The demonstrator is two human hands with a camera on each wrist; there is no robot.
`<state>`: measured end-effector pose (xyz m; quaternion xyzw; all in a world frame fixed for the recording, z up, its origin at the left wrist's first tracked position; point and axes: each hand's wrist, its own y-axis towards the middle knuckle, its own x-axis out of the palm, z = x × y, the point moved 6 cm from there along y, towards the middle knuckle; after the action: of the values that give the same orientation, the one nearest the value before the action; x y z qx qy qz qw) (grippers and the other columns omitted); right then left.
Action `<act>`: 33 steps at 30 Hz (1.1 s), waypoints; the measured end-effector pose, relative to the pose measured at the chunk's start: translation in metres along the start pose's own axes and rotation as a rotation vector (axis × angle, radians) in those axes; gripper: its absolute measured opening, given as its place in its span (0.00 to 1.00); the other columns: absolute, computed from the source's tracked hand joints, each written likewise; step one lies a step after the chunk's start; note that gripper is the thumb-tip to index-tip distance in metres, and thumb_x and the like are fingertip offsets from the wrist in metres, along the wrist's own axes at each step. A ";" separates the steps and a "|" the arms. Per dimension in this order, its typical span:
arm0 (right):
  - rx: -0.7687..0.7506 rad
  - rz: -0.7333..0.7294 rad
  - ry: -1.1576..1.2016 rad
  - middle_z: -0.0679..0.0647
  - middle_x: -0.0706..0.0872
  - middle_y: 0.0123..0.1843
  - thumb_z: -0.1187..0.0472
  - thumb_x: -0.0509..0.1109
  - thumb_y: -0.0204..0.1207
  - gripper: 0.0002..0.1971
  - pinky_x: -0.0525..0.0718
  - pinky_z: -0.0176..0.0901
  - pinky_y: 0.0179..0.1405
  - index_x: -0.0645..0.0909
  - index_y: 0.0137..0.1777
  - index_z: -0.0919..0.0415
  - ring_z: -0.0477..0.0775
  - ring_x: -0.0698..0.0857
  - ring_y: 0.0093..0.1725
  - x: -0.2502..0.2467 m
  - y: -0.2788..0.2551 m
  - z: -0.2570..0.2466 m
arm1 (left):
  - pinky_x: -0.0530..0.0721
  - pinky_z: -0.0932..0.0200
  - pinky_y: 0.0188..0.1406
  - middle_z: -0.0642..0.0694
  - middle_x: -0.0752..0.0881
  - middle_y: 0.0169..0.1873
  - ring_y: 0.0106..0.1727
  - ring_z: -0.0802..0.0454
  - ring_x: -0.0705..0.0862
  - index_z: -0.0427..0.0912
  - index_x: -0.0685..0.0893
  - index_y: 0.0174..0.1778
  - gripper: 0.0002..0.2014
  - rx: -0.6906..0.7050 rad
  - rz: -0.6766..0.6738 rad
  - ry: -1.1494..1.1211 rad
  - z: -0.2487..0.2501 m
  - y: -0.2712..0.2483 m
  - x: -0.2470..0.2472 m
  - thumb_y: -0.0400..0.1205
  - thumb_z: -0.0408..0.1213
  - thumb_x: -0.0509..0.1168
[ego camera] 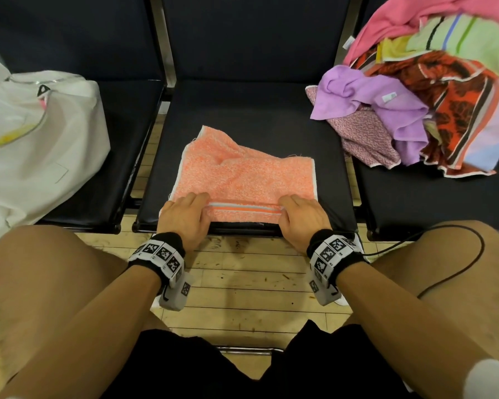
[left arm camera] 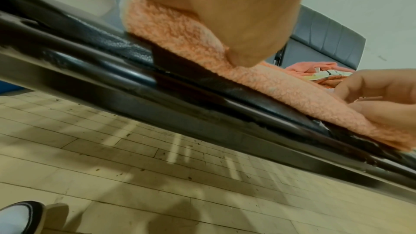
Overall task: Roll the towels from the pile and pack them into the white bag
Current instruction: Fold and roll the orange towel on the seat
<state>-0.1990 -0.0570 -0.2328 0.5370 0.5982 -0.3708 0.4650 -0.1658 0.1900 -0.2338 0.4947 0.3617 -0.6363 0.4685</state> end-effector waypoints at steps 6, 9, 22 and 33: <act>-0.112 0.186 -0.131 0.52 0.86 0.45 0.71 0.76 0.65 0.10 0.71 0.49 0.47 0.86 0.44 0.58 0.60 0.81 0.46 -0.004 0.002 -0.003 | 0.76 0.40 0.52 0.44 0.84 0.52 0.52 0.39 0.79 0.44 0.86 0.54 0.13 0.065 0.159 0.066 0.007 0.001 -0.008 0.75 0.30 0.71; -0.171 0.142 -0.171 0.51 0.87 0.41 0.73 0.76 0.61 0.12 0.71 0.48 0.45 0.88 0.42 0.58 0.59 0.81 0.43 0.005 0.001 -0.010 | 0.76 0.41 0.50 0.44 0.87 0.48 0.49 0.39 0.81 0.43 0.89 0.51 0.09 0.106 0.123 0.089 0.009 0.001 -0.003 0.78 0.28 0.71; 0.018 -0.070 -0.051 0.56 0.85 0.65 0.64 0.61 0.79 0.21 0.67 0.51 0.68 0.79 0.72 0.57 0.61 0.77 0.65 0.003 -0.001 0.000 | 0.65 0.46 0.71 0.48 0.87 0.57 0.61 0.45 0.82 0.47 0.81 0.66 0.16 -0.002 0.031 0.125 0.001 0.004 -0.001 0.83 0.39 0.57; 0.007 0.117 -0.128 0.53 0.84 0.47 0.50 0.56 0.72 0.19 0.70 0.51 0.49 0.85 0.47 0.58 0.60 0.81 0.47 -0.011 -0.001 0.002 | 0.67 0.41 0.66 0.46 0.83 0.53 0.56 0.43 0.80 0.47 0.85 0.58 0.12 -0.018 0.137 0.109 0.001 0.002 -0.008 0.79 0.36 0.65</act>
<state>-0.1998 -0.0617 -0.2231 0.5480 0.5335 -0.3785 0.5213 -0.1638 0.1902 -0.2259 0.5479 0.3576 -0.5718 0.4950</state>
